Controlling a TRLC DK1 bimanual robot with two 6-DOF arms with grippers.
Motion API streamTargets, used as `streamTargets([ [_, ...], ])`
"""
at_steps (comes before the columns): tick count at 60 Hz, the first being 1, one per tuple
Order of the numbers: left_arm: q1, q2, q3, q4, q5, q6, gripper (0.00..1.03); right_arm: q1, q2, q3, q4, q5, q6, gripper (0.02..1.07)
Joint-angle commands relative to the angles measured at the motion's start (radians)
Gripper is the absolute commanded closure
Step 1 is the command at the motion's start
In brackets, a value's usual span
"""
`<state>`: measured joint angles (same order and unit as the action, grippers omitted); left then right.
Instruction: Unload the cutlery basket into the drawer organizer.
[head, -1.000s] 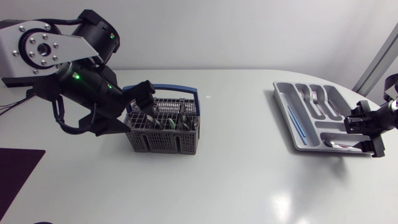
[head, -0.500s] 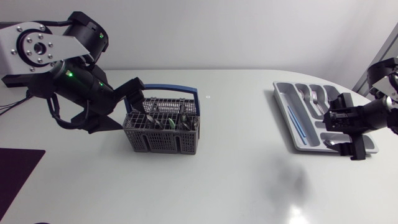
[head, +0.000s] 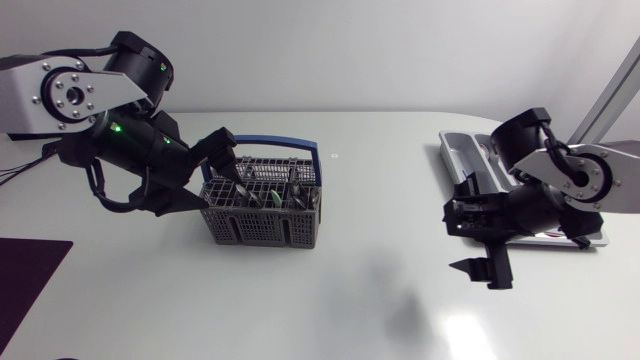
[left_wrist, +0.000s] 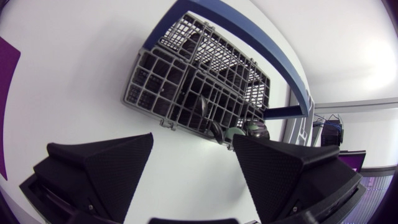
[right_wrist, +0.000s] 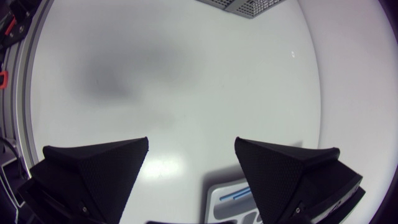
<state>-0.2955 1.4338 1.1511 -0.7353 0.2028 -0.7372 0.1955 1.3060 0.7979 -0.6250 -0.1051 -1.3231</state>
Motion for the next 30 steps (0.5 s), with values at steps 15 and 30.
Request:
streamTargets([
  [15,0.018,0.065,-0.008,0.033,0.061,0.015,0.18,0.214,0.007,-0.006,0.005,-0.024,0.262,0.07],
  [30,0.039,0.093,0.002,0.063,0.072,0.022,0.26,0.297,0.019,-0.005,0.025,-0.056,0.361,0.07],
])
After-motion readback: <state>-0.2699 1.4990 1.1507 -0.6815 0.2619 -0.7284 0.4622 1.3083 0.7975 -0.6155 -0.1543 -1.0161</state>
